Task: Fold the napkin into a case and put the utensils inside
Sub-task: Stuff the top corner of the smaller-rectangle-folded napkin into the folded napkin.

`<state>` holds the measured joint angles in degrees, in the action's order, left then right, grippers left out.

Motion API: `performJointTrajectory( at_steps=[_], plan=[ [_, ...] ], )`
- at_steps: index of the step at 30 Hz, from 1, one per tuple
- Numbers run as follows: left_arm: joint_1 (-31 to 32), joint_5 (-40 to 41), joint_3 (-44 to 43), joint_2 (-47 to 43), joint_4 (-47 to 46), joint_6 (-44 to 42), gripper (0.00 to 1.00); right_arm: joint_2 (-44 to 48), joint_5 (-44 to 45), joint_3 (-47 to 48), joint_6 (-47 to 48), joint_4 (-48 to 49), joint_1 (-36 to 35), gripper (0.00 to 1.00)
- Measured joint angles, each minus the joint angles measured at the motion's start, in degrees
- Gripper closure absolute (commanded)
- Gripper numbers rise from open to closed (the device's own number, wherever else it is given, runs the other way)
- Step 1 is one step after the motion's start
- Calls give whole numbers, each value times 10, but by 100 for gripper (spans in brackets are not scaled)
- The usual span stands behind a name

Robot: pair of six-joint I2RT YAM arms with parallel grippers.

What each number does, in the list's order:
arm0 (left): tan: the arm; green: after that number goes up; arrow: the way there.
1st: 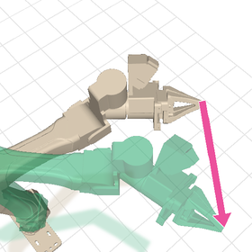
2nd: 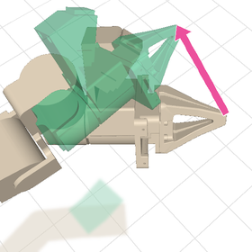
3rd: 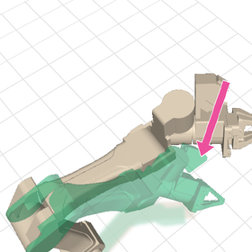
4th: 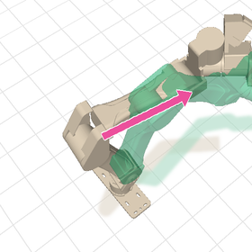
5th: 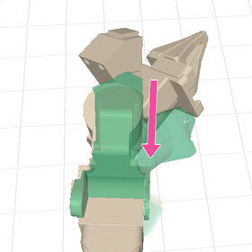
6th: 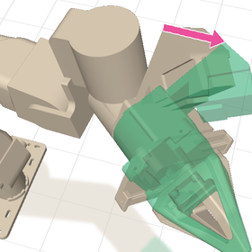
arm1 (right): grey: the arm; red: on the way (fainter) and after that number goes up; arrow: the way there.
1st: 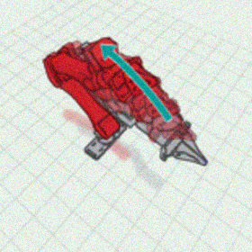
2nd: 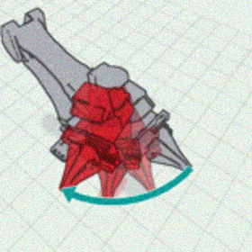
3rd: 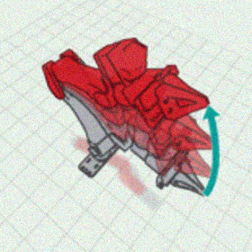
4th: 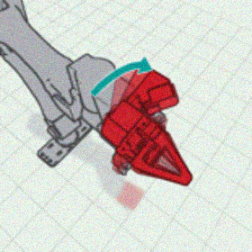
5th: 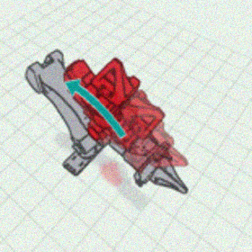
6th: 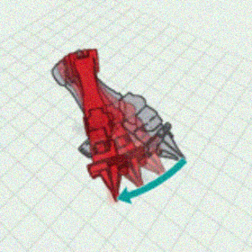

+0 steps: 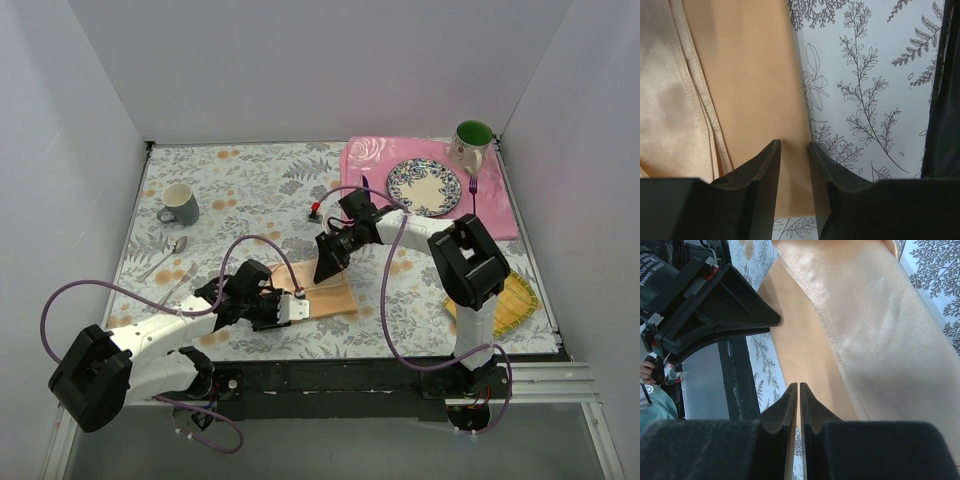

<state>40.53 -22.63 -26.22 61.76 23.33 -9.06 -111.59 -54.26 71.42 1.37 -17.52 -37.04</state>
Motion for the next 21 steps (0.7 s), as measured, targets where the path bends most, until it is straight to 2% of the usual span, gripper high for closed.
performJointTrajectory(
  at_steps=[4, 13, 21],
  plan=[
    [2, 3, 1, 19, -2, -13, 65, -15, 0, 0, -3, 4, -8, 90],
    [13, 26, 5, 11, -11, -19, 63, -54, 16, 0, 4, 5, -21, 93],
    [18, 23, -3, 47, -44, -7, 82, -76, 25, 0, 13, -4, -21, 95]
  ],
)
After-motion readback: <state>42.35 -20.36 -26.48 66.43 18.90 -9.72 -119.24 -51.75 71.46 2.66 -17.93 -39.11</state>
